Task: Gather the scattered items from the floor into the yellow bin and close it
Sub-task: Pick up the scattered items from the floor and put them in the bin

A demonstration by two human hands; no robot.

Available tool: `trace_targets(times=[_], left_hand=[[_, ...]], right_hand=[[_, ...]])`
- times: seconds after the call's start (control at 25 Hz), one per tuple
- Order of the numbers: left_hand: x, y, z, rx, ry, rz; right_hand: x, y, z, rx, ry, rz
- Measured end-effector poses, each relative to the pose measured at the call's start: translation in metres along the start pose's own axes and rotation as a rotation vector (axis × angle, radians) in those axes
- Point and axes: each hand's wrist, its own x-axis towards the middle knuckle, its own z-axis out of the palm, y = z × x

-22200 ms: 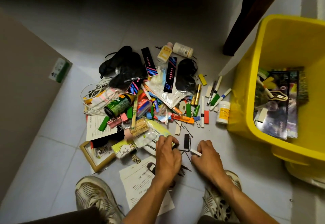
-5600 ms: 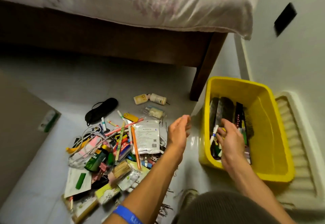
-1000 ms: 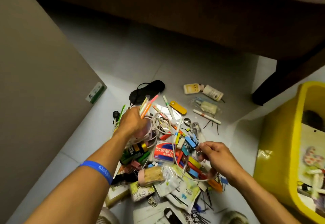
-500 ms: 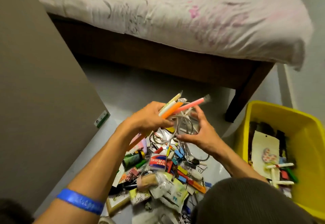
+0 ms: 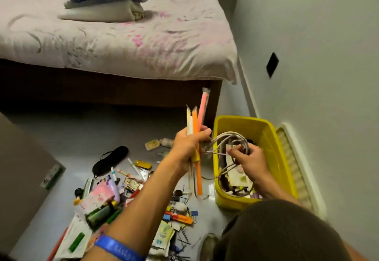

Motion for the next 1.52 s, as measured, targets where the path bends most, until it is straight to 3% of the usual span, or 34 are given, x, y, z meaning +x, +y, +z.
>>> trace_targets(times=[0.08, 0.2, 0.44, 0.56, 0.64, 0.72, 0.84, 1.04, 1.2, 1.32, 1.44, 1.52], left_hand=[[0.013, -0.017, 0.031, -0.123, 0.093, -0.154], [0.034, -0.052, 0.07, -0.003, 0.079, -0.293], [0.095, -0.067, 0.12, 0.032, 0.134, -0.133], [0.118, -0.076, 0.115, 0.092, 0.138, -0.146], [0.123, -0.092, 0.106, 0.178, 0.076, -0.289], [0.118, -0.111, 0.094, 0.223, -0.003, -0.434], [0.105, -0.128, 0.078, 0.318, -0.019, -0.356], [0.072, -0.116, 0.06, 0.363, -0.03, -0.179], [0.049, -0.109, 0.033, 0.457, -0.11, -0.143], [0.04, -0.105, 0.026, 0.56, -0.167, -0.072], [0.035, -0.105, 0.031, 0.694, -0.282, 0.039], [0.038, -0.103, 0.034, 0.721, -0.245, 0.097]], right_hand=[[0.005, 0.01, -0.028, 0.1, 0.122, 0.159], [0.011, 0.023, -0.048, 0.163, 0.193, 0.272], [0.049, 0.022, -0.066, 0.491, 0.344, 0.161], [0.071, 0.025, -0.072, 0.621, 0.4, 0.186], [0.076, 0.039, -0.068, 0.544, 0.343, 0.304], [0.069, 0.06, -0.058, 0.406, 0.184, 0.507], [0.047, 0.094, -0.039, 0.11, -0.039, 0.684], [0.033, 0.101, -0.02, -0.292, -0.056, 0.496], [0.017, 0.095, -0.021, -0.628, -0.289, 0.358], [0.0, 0.086, -0.02, -0.511, -0.332, 0.167], [-0.013, 0.069, -0.023, -0.228, -0.244, 0.082], [-0.019, 0.059, -0.03, -0.052, -0.18, 0.021]])
